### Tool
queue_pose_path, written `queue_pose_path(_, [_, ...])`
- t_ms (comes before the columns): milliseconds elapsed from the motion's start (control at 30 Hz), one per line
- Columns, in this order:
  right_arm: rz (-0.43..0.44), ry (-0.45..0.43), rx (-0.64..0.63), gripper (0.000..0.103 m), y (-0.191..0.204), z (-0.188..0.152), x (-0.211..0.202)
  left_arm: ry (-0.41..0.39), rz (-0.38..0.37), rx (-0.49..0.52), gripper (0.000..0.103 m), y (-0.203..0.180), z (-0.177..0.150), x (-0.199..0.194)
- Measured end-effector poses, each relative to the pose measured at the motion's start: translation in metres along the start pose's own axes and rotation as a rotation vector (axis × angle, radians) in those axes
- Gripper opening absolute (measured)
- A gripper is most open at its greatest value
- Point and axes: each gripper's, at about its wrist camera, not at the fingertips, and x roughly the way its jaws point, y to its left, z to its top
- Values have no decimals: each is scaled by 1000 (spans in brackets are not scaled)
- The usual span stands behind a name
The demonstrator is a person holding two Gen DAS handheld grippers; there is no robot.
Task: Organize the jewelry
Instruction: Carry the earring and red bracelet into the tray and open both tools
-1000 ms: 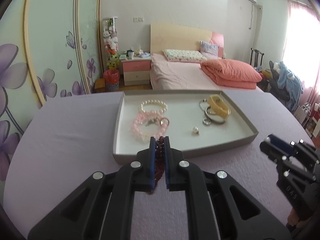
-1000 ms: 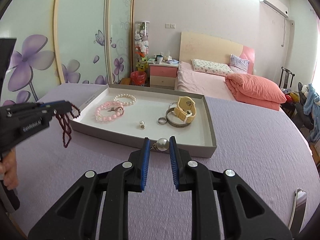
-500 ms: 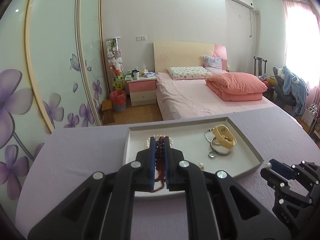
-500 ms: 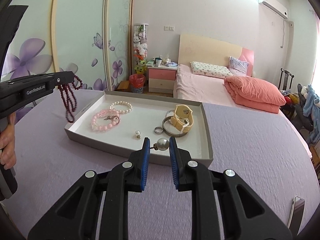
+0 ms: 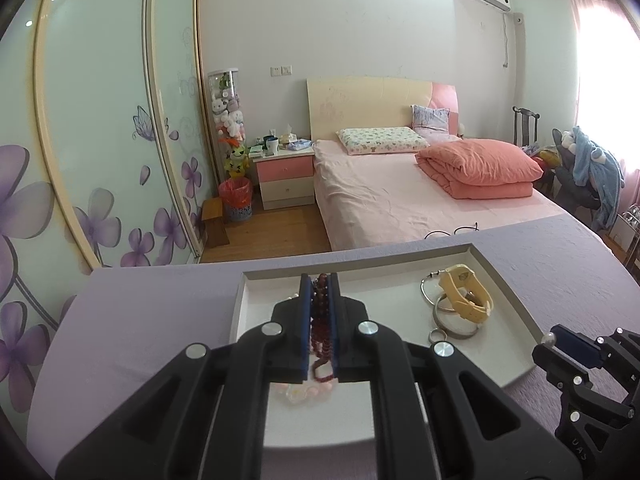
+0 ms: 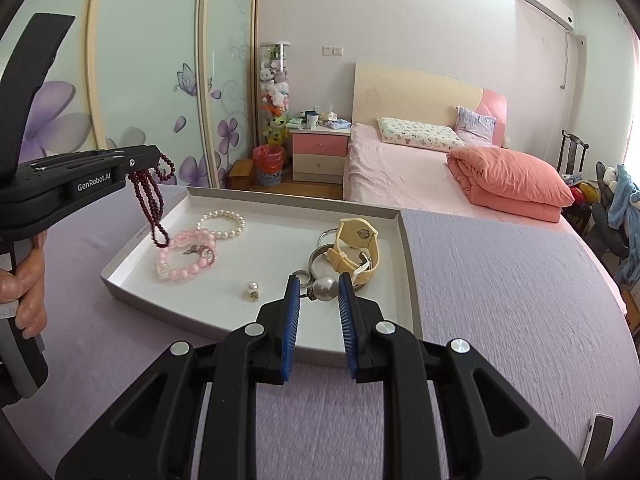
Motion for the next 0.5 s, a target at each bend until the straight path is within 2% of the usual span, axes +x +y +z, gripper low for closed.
queue_pose_path(500, [2, 27, 17, 20, -7, 1, 24, 49, 21, 0, 8, -4, -8, 47])
